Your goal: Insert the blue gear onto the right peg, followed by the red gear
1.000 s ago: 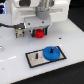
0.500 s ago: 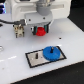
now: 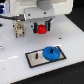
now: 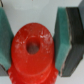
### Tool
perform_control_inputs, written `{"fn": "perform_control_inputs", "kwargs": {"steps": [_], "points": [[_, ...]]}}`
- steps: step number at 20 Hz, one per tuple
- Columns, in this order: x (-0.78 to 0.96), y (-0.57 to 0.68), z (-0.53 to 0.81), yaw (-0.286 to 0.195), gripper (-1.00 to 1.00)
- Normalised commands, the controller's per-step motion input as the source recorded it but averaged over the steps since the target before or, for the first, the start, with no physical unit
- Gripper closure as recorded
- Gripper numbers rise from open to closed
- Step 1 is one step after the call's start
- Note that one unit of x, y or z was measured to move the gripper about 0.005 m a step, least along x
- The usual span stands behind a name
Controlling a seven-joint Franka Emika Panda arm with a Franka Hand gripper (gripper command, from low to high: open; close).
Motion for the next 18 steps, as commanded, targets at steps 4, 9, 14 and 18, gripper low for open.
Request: {"fn": "perform_control_inputs", "kwargs": {"steps": [4, 9, 14, 18], "points": [[0.61, -0.01, 0.41, 0.0, 1.0], [0.68, 0.0, 0.37, 0.0, 1.0], [0.71, 0.01, 0.3, 0.0, 1.0], [0.7, 0.01, 0.27, 0.0, 1.0]]}}
